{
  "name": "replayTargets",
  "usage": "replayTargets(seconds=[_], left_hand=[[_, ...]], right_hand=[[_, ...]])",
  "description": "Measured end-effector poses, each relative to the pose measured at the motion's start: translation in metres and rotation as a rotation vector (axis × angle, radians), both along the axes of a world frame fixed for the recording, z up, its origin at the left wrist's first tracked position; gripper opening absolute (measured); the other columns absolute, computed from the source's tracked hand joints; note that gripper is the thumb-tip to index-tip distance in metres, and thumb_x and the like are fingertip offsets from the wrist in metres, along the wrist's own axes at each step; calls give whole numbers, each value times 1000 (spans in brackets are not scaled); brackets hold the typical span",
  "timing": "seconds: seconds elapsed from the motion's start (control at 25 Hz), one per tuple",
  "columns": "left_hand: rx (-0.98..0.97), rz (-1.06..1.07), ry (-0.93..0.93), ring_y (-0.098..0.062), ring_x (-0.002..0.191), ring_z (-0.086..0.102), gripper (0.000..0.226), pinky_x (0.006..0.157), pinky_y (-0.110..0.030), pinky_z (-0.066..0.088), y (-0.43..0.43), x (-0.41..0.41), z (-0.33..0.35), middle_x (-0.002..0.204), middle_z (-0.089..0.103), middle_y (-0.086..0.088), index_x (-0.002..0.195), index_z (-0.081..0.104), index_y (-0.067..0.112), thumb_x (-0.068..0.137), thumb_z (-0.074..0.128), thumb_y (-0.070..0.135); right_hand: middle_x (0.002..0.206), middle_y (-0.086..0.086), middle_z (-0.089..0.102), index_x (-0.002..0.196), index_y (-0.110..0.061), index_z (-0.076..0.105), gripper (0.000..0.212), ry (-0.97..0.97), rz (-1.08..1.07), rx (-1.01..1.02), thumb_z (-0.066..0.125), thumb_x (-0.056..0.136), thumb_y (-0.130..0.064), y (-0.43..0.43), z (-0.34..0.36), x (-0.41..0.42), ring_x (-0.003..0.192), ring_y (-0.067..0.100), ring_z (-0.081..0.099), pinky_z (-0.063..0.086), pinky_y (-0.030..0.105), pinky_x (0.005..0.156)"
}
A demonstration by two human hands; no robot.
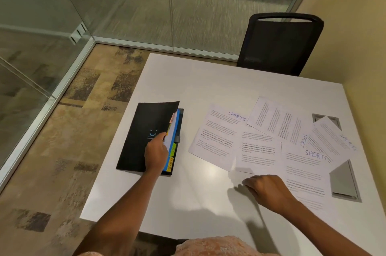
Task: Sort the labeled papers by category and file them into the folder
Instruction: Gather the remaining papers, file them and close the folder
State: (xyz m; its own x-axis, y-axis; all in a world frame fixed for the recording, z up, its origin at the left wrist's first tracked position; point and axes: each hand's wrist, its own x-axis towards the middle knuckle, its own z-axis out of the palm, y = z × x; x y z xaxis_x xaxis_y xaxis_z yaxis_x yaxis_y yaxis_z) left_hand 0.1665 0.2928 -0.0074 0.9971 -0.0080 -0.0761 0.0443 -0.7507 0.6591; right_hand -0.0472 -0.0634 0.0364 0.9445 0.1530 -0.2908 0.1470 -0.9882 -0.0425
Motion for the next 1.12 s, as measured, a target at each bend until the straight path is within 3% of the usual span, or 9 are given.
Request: replayTargets(seconds=[0.16,0.32,0.44,0.56,0.76,0.8,0.92,1.04,1.12], left_hand=[[98,-64,19,-32,107,76,25,82,-44,65,-9,3,-25,123,75,-12,128,68,9,107,60,19],[267,-144,132,-44,122,67,39,95,-56,59,-21,3,-47,138,65,-20,138,62,3,100,66,4],[375,-234,218,-44,129,57,52,102,-58,54,-24,6,-64,140,58,-21,142,53,1,91,67,-1],[481,-225,258,-42,136,50,59,107,-60,50,-37,4,-67,148,52,-19,142,52,4,88,72,13],[573,-297,233,-42,150,32,61,116,-59,38,-81,-13,-56,162,37,-21,142,54,9,90,75,33],[523,-299,263,-42,152,29,58,115,-59,40,-92,-16,-53,164,34,-19,139,54,9,91,74,34],[337,-269,378,-36,155,27,63,108,-59,49,-122,-25,-56,166,30,-16,142,47,13,90,72,36],[187,-141,419,-35,132,53,67,89,-55,58,-147,-29,-50,142,50,-12,139,47,14,86,77,42],[220,-64,417,-37,126,55,75,88,-57,57,-163,-26,-47,135,54,-15,137,47,11,82,82,48]], right_hand=[[77,-9,66,86,-29,55,22,129,-110,-13,47,102,-42,-8,-10,-41,67,18,66,44,32,48],[68,-9,53,76,-29,42,27,197,-238,55,56,98,-34,-14,-4,-74,59,17,55,18,23,46],[75,-10,60,83,-25,57,38,222,-397,129,31,96,-50,-23,-1,-92,67,14,56,29,22,51],[94,-14,75,99,-29,70,26,175,-578,123,49,100,-44,-45,-15,-115,80,11,68,51,27,64],[91,-17,73,96,-32,72,11,152,-935,229,67,100,-40,-88,-36,-139,83,8,69,60,34,76],[101,-18,72,104,-32,71,14,157,-989,271,70,97,-44,-97,-39,-143,95,12,70,59,34,86],[140,2,61,145,-20,54,73,240,-1218,350,83,85,-52,-128,-53,-158,130,30,61,49,39,108],[130,16,61,133,-8,50,93,203,-1431,356,95,66,-54,-151,-65,-176,121,40,61,57,53,101],[129,18,58,133,-2,49,99,145,-1557,368,100,63,-51,-164,-70,-181,124,41,58,57,56,100]])
